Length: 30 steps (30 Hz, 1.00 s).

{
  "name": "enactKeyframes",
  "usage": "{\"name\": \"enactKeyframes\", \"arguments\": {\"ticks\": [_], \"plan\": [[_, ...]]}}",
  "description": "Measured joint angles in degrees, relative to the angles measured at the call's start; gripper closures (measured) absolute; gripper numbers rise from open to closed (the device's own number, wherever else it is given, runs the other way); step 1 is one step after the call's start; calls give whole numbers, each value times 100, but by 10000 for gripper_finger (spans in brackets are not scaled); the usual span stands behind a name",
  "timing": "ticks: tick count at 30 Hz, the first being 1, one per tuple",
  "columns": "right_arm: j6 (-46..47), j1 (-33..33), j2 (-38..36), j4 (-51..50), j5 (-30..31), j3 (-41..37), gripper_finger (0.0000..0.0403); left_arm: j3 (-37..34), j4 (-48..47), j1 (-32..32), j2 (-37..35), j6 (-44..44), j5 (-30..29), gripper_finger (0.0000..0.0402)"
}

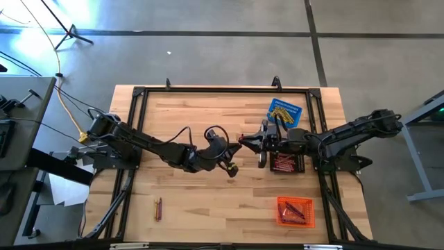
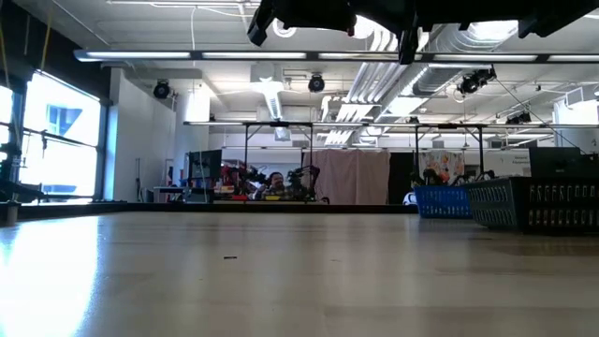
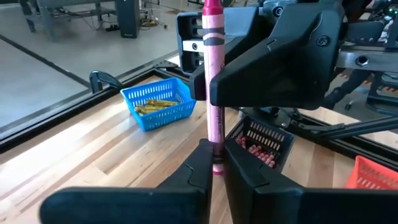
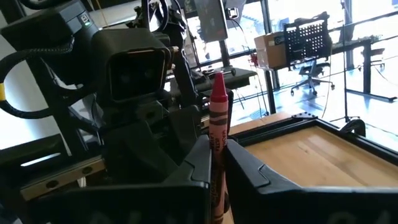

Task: Sort crayons
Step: Put the red crayon into the black bin

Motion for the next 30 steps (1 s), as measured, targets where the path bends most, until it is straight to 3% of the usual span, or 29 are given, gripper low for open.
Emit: {"name": "enactKeyframes", "arguments": {"ticks": [3, 13, 18, 22, 25, 30], "plan": [[-63, -101, -26, -148, -27, 8, 394, 0, -7, 0, 4, 3, -7, 366], [230, -732, -882, -2183, -322, 7, 394, 9, -176, 2, 7, -47, 129, 309], [975, -975, -1488, -5339, -1295, 267, 394, 9, -670, -4, 7, -302, 199, 302], [1777, -925, -1641, -7405, -1686, 308, 394, 9, -1185, -4, 7, -684, 333, 305], [2131, -720, -1630, -8324, -1743, 308, 394, 9, -1541, -4, 7, -988, 310, 305], [2333, -510, -1611, -8779, -1729, 310, 394, 9, -1690, 0, 7, -1112, 234, 302]]}}
